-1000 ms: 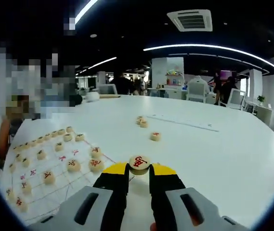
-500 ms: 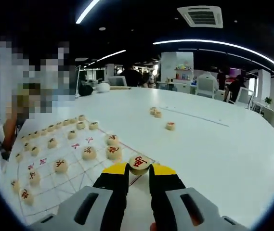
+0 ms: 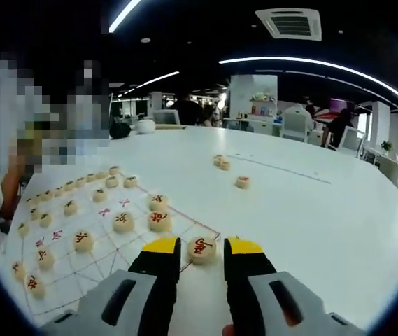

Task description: Pick up the chess pieces one by one and place each piece onto its starting position on the chessboard, setting the pieces on their correct points until all the chess pieces are arranged in the starting layout

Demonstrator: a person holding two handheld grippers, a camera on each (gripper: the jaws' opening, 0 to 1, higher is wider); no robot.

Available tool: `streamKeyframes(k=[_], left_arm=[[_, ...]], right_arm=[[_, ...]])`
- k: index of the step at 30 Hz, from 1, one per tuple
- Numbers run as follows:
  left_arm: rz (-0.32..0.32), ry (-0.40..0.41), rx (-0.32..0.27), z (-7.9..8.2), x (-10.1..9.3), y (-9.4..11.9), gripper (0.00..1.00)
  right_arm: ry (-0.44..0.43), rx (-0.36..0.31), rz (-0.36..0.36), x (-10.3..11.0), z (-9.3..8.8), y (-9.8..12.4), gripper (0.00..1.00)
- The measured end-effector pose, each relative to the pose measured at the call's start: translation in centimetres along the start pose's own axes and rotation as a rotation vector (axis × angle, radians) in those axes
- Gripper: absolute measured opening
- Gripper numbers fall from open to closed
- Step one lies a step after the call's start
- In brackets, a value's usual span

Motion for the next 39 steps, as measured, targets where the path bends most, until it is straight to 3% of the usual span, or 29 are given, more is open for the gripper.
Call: streamKeyframes(k=[7,11,21,30,39], left_arm=[[0.003,-0.001,-0.008,0.2,0.1,0.1,0.30],[0.003,-0.002,-0.010,0.2,0.1,0.0,0.30],[0.005,-0.001,-0.008,0.2,0.1,-0.1,0.29],[-0.001,0.000,0.000,0.0,0.0,-0.3,0.29],[0.005,0.006,0.001,-0.1,0.2,-0.2,0.29]], right_arm=[[-0.023,-0.022,0.011,0.0,0.2,0.0,0.45],[-0.011,-0.063,0.039,0.5,0.8,0.0,0.64],[-0.036,-0.095,0.028,0.2,2.5,-1.1,0.56],[-0.059,-0.066,-0.070,-3.6,4.4,-6.0,0.50],[-0.105,0.013,-0.179,-7.4,3.5,-10.3,0.48]])
Point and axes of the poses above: the point that each gripper's makers call its tool centre point, and the gripper's own axes: y roughly backward along the fingers, x roughly to its left, z roughly out of its top, the point moved 3 cm from there along y, roughly backward along the fingers, and after that the axes turned 10 degrees about z, right-handed, at the moved point
